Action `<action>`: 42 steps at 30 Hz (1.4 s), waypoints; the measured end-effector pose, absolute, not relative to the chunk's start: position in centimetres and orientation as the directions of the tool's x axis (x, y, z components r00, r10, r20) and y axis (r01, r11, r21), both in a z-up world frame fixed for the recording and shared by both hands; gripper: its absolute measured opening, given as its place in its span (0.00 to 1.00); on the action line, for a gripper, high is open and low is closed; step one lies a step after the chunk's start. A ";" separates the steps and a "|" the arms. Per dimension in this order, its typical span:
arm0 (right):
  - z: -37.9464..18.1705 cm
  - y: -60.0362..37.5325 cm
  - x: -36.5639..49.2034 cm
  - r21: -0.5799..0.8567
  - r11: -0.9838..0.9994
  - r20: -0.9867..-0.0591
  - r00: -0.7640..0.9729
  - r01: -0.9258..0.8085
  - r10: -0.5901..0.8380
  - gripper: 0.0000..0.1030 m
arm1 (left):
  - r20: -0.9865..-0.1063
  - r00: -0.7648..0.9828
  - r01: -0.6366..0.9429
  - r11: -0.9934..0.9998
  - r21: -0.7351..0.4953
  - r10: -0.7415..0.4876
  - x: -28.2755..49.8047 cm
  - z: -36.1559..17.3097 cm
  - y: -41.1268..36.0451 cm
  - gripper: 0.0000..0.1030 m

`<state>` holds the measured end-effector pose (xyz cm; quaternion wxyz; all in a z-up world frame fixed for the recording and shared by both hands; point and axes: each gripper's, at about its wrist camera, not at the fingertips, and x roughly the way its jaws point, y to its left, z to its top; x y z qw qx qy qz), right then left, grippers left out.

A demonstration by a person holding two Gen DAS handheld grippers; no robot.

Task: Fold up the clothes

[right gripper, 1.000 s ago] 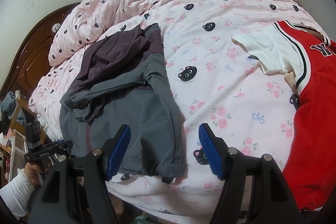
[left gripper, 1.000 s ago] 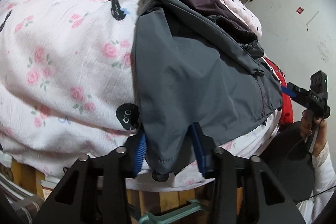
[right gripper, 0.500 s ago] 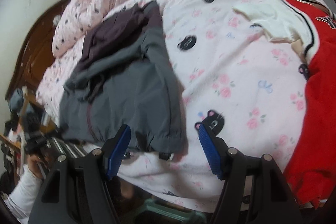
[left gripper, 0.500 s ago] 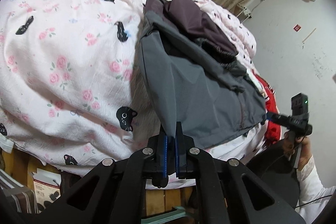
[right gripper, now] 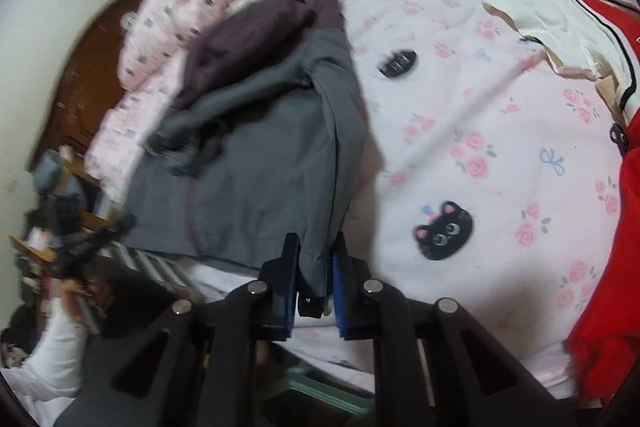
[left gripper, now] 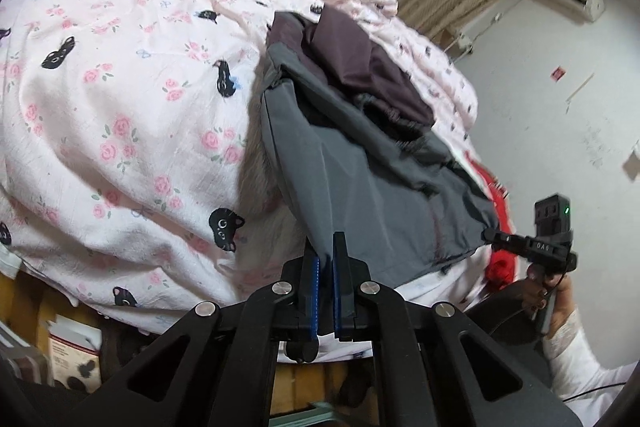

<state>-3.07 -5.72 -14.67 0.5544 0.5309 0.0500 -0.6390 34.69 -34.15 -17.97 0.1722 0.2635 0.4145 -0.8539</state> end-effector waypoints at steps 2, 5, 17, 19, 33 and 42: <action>-13.8 -5.2 -3.3 0.598 -0.328 -0.669 0.231 0.731 -0.706 0.13 | -0.564 -0.822 0.495 -0.584 -0.643 -0.076 35.2 -17.5 -34.2 0.04; -13.1 -4.6 -4.0 0.690 -0.262 -0.579 0.297 0.674 -0.759 0.13 | -0.498 -0.864 0.449 -0.559 -0.697 -0.073 35.9 -16.8 -34.6 0.04; -10.3 -5.4 -9.1 0.899 -0.095 -0.268 0.364 0.428 -0.892 0.13 | -0.381 -0.916 0.391 -0.475 -0.788 -0.122 35.5 -13.7 -38.9 0.04; -9.6 -6.4 -9.8 0.904 -0.084 -0.251 0.360 0.420 -0.898 0.13 | -0.373 -0.918 0.391 -0.470 -0.791 -0.135 34.7 -12.9 -40.0 0.04; -9.0 -17.5 -17.6 0.925 -0.192 -0.295 0.300 0.329 -0.907 0.13 | -0.516 -0.846 0.526 -0.378 -0.762 -0.138 26.2 -12.0 -51.3 0.04; -13.2 -25.1 -22.1 0.894 -0.331 -0.418 0.294 0.302 -0.860 0.13 | -0.616 -0.781 0.617 -0.283 -0.734 -0.102 22.3 -15.9 -56.8 0.05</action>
